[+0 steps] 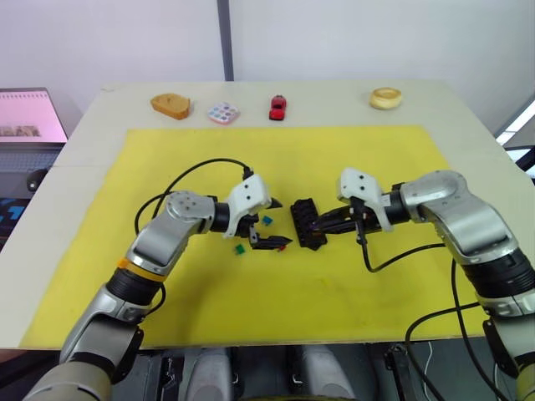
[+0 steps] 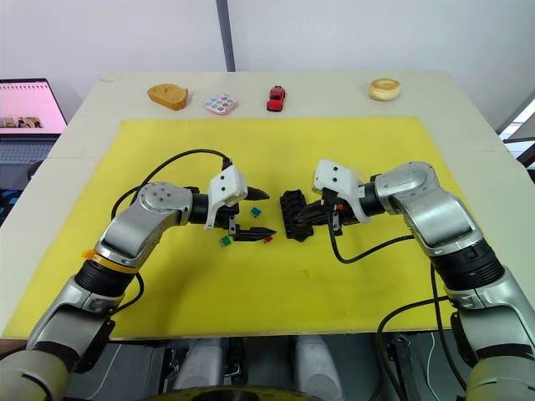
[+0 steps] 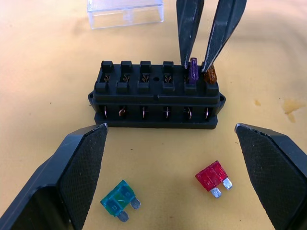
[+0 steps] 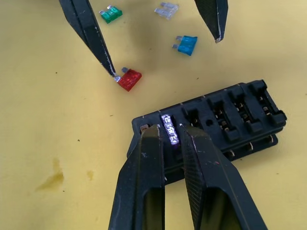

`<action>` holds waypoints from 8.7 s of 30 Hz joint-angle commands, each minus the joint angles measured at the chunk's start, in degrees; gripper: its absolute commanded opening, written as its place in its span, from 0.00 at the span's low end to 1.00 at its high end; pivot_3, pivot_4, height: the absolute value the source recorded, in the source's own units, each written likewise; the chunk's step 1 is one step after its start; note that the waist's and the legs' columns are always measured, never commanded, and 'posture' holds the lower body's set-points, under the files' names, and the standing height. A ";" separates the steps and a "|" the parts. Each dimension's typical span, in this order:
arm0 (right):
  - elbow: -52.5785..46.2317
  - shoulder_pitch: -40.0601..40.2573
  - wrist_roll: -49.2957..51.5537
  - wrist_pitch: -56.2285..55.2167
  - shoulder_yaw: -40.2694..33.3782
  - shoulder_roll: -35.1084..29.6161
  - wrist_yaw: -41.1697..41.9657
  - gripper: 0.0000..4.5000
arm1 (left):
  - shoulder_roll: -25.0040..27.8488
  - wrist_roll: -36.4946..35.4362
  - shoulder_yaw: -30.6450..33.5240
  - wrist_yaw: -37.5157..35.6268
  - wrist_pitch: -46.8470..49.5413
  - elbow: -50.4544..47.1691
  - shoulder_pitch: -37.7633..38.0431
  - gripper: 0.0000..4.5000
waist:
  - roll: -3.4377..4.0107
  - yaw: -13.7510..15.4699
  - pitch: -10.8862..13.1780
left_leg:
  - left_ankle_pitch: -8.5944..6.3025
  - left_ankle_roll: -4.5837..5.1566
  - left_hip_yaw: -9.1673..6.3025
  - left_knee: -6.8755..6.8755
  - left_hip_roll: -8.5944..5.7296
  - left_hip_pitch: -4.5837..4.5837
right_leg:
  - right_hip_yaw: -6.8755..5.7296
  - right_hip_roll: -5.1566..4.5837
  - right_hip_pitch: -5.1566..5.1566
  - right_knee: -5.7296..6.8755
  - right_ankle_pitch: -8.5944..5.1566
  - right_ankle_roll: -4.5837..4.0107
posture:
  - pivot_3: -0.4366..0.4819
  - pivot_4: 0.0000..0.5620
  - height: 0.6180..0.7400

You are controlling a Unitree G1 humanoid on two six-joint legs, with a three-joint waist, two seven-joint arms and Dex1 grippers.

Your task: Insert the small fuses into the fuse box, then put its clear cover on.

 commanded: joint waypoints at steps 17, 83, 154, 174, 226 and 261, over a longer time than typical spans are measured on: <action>-0.48 -1.37 -0.71 -1.81 0.08 0.47 0.26 0.00 | 0.23 -0.44 1.29 0.32 -0.47 -2.29 0.48 1.00 | 0.00 -0.02 0.00 | 0.00 0.00 0.00 0.00 0.00 0.00 | 0.00 0.00 0.00 0.00 0.00 0.00 | 0.48 0.27 1.00; 6.12 0.14 -8.87 -7.84 5.93 2.46 -1.09 0.00 | 0.54 0.42 0.52 0.46 -0.63 -3.02 1.17 1.00 | -0.03 -0.15 -0.13 | 0.00 -0.01 0.00 0.02 0.02 0.16 | 0.00 0.01 0.15 0.01 0.00 -0.01 | 0.48 0.27 1.00; 0.64 -1.23 1.91 -1.22 -1.68 1.89 -0.54 0.01 | 0.51 0.94 0.88 -0.11 -1.76 -0.82 -0.17 1.00 | -0.03 -0.05 -0.11 | -0.01 0.02 0.00 0.00 0.01 0.07 | 0.01 -0.02 0.06 0.00 0.00 -0.02 | 0.48 0.27 1.00; 4.22 4.62 -5.64 -8.68 3.41 0.26 -1.14 0.01 | 0.38 0.95 1.19 0.29 -1.45 -1.18 0.05 1.00 | -0.04 0.07 -0.12 | -0.01 0.02 -0.01 0.01 0.00 0.08 | 0.00 -0.01 0.09 -0.01 0.00 -0.02 | 0.48 0.27 1.00; -3.06 6.11 0.70 -5.05 -1.00 0.50 -3.43 0.01 | 0.70 0.98 1.12 -0.30 -1.61 -1.00 -0.19 1.00 | -0.05 -0.02 -0.12 | -0.02 0.04 -0.01 -0.02 0.00 0.06 | 0.00 -0.02 0.07 -0.03 -0.01 -0.03 | 0.48 0.27 1.00; -0.14 19.14 6.51 -6.68 -29.02 -23.96 3.36 0.98 | 35.11 -11.49 29.32 -18.25 0.53 -3.61 19.57 1.00 | -0.03 -0.26 -0.06 | -0.05 0.05 0.08 -0.17 0.20 0.05 | -0.02 -0.18 -0.05 -0.18 -0.16 -0.27 | 0.48 0.27 1.00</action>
